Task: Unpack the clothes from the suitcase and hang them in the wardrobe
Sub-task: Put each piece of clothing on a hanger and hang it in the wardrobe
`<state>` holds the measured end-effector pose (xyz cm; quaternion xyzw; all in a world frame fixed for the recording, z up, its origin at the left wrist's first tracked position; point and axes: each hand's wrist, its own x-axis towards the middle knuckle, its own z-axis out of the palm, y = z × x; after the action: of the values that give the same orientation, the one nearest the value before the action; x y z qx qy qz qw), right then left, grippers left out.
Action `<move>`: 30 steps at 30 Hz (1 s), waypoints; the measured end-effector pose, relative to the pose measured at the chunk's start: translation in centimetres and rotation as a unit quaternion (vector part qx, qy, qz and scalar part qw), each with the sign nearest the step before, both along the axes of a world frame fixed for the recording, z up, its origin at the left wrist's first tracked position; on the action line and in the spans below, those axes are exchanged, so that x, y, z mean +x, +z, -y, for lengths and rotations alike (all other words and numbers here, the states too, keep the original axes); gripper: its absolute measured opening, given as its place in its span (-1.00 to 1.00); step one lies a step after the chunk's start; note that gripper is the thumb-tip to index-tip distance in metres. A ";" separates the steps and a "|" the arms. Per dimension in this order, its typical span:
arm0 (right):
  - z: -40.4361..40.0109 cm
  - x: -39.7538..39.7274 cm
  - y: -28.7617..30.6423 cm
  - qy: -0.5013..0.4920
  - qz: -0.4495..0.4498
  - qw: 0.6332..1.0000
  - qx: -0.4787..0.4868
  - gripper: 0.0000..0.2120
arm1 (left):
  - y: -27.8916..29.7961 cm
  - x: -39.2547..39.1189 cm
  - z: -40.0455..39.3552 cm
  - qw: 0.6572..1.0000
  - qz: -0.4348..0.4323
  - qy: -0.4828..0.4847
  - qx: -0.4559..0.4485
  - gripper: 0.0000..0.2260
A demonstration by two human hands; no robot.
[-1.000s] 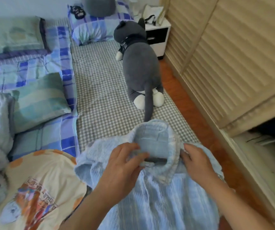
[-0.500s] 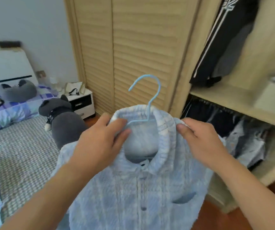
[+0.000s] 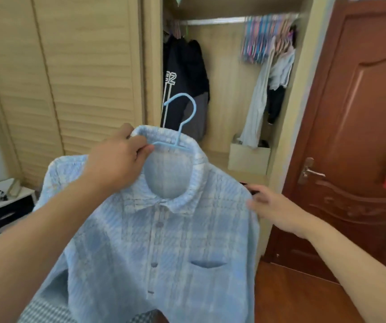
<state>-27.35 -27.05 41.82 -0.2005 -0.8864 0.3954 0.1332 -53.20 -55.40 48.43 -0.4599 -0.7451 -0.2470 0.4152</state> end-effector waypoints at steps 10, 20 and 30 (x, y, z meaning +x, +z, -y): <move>-7.3 7.8 -2.1 -0.202 -0.024 0.957 0.205 -0.68 | -2.6 1.1 -7.4 0.979 -0.077 -0.133 -0.133 -0.59; -4.2 6.1 5.0 -0.040 0.010 0.978 0.202 -0.82 | 1.0 3.7 -15.5 0.974 0.022 -0.227 -0.006 -0.71; -6.8 7.4 7.3 -0.108 -0.041 0.970 0.213 -0.86 | -3.7 -9.0 -14.5 0.937 0.342 -0.075 -0.011 -0.69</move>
<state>-19.92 -20.22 49.10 -0.2459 -0.9169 0.1888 0.2512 -62.21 -40.90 44.72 -0.4063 -0.8081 -0.4119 0.1104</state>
